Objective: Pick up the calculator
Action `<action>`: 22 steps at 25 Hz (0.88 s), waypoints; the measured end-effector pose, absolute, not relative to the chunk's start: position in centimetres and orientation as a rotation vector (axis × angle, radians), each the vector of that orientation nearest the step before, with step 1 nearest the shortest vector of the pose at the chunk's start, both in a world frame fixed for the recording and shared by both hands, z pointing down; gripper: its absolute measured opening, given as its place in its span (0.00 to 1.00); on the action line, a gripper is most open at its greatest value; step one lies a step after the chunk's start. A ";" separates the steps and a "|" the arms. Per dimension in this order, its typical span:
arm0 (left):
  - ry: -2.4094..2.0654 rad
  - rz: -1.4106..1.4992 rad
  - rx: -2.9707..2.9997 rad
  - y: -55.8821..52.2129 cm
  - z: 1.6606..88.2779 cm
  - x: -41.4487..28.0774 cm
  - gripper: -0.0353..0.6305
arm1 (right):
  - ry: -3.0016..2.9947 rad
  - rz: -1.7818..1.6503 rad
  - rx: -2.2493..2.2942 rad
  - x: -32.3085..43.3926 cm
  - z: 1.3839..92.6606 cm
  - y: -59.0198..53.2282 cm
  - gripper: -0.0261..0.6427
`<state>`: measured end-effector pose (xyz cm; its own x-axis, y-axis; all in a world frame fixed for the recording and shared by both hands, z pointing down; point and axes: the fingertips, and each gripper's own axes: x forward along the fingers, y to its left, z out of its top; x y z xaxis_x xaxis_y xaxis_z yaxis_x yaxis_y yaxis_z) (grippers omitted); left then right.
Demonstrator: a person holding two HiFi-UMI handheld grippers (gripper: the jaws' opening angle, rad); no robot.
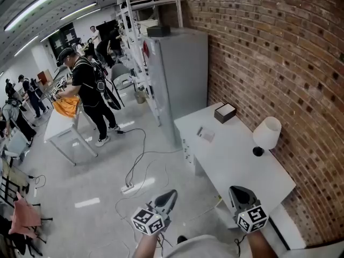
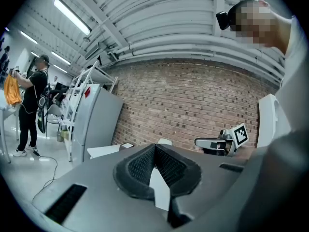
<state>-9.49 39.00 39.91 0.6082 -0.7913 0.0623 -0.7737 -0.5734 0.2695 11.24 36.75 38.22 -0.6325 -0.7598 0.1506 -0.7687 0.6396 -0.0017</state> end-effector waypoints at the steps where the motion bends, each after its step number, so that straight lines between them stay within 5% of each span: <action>1: -1.277 -0.094 2.569 39.0 39.9 -9.4 0.07 | -2.724 0.102 1.279 11.2 38.1 36.8 0.06; 9: -1.281 -0.090 2.578 39.3 39.7 -9.3 0.08 | -2.724 0.140 1.331 11.6 38.2 36.9 0.06; 22: -1.285 -0.077 2.545 39.7 41.2 -10.6 0.23 | -2.691 0.173 1.346 11.3 39.3 37.9 0.06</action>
<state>-10.60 39.68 41.23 0.6011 -0.7950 0.0810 -0.7795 -0.5610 0.2785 11.32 37.93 39.33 -0.5944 -0.7872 0.1646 -0.8017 0.5960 -0.0450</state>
